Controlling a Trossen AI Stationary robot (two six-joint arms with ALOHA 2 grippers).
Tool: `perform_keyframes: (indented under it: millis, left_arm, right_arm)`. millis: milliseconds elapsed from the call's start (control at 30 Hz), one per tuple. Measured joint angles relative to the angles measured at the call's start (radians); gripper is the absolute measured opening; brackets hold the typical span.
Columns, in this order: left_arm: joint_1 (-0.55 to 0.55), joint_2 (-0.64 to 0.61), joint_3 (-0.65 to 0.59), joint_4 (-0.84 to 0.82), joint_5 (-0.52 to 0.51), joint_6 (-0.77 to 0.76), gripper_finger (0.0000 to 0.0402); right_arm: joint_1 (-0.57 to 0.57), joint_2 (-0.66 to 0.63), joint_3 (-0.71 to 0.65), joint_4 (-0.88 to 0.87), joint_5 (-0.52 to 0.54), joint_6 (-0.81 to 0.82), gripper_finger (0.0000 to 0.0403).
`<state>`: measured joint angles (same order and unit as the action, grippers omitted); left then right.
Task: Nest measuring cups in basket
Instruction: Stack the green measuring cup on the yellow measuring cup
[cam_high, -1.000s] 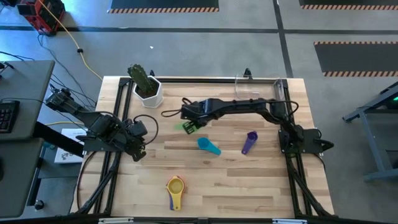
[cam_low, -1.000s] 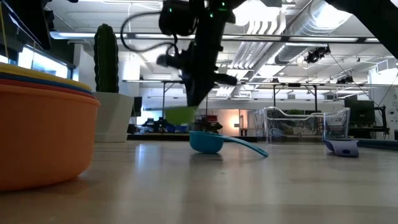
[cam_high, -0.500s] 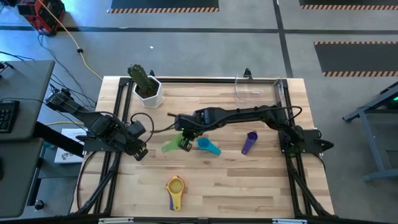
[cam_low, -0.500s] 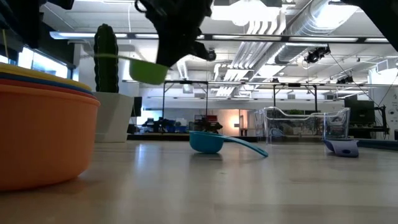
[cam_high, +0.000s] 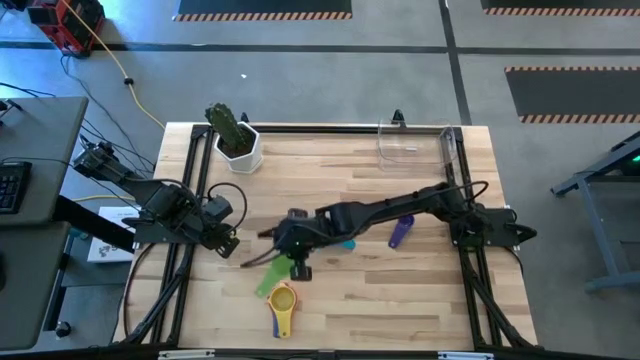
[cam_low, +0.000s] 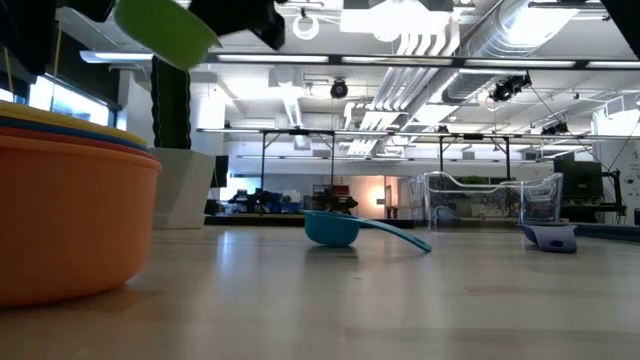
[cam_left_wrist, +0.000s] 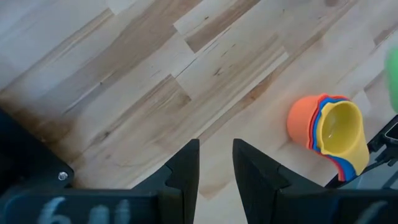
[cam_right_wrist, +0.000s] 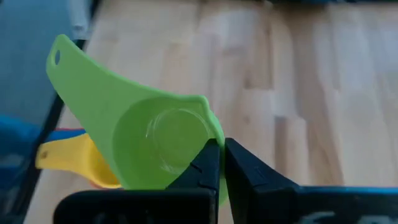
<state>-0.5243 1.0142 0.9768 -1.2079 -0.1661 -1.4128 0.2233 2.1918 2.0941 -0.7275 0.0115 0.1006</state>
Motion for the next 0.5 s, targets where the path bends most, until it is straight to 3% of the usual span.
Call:
perform_keyframes:
  millis: [500]
  left_arm:
    - [0.0,0.0,0.0,0.004,-0.039,-0.027,0.0087]
  right_arm:
    - [0.077,0.061,0.0,0.185,-0.101,-0.241,0.0]
